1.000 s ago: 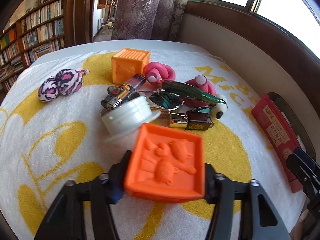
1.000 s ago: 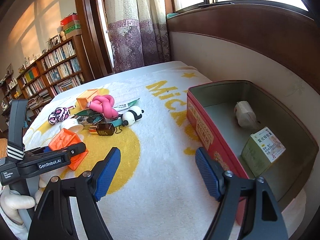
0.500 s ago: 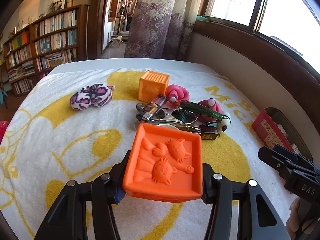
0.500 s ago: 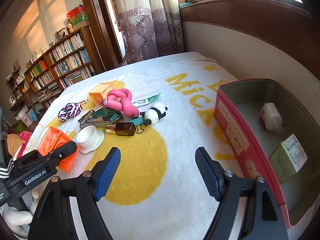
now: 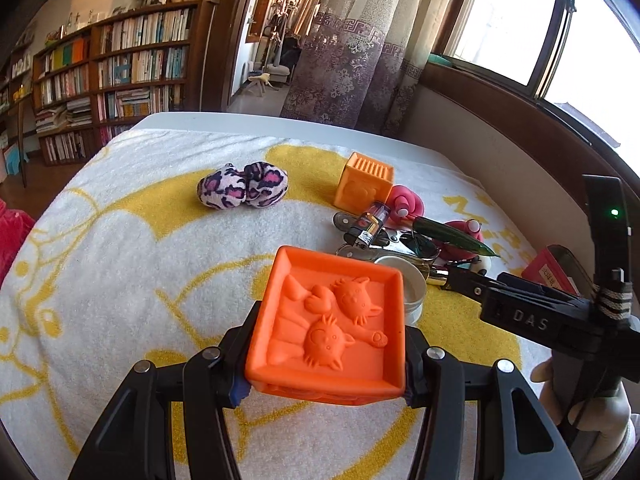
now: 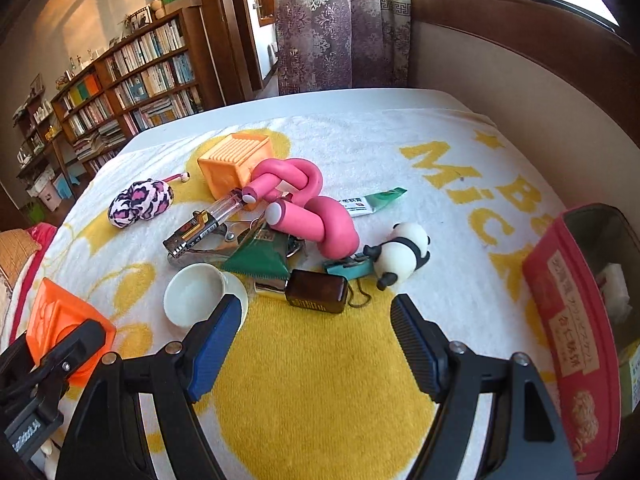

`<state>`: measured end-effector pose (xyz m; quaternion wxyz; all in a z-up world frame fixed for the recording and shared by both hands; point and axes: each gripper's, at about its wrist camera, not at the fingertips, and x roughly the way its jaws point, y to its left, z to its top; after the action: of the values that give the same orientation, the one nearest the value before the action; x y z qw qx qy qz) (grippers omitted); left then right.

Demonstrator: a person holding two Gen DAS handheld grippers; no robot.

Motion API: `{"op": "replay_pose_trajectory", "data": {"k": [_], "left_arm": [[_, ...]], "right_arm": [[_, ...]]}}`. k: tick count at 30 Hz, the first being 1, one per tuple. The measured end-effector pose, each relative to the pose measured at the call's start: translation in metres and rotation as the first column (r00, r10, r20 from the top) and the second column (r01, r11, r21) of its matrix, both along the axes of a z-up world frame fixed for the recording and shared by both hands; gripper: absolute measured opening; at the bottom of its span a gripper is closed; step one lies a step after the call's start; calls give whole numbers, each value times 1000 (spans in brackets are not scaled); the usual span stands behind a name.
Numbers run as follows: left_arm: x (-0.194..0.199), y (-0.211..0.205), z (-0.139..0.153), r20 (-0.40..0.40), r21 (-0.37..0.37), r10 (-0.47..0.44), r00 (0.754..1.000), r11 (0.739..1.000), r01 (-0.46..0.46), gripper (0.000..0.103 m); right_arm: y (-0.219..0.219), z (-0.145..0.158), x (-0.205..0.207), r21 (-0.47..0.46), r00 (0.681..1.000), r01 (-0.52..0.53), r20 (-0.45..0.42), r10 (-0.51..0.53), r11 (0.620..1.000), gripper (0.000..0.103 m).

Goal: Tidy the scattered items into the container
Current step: 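Grasp the brown bottle with the right tool while the left tool holds the cube, then carry the bottle and cube to the red tin and release both inside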

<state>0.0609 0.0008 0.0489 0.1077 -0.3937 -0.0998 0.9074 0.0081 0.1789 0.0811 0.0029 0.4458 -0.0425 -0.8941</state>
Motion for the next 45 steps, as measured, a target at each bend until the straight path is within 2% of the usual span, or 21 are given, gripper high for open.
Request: {"op": "replay_pose_trajectory", "data": {"k": [13,16,19,29,45], "left_arm": [[-1,0,-2,12,16,-2,1000,1000,2,57],[-2,-1,-4,20,19,-1,1000,1000,1,57],[-2,-1,-5,23,20,3,1000,1000,-3,57],[0,1,-5,13,13,-6,1000,1000,6,57],[-1,10,-9,23,-35,-13,1000,999,14,57]], "right_arm": [[-7,-23,-27,41,999,23,43,-25,999,80],[-5,-26,-26,75,998,42,41,-45,996,66],[-4,-25,-22,69,999,35,35,-37,997,65],[4,-17,4,27,999,51,5,-51,998,65],[31,26,74,23,987,89,-136,-85,996,65]]}}
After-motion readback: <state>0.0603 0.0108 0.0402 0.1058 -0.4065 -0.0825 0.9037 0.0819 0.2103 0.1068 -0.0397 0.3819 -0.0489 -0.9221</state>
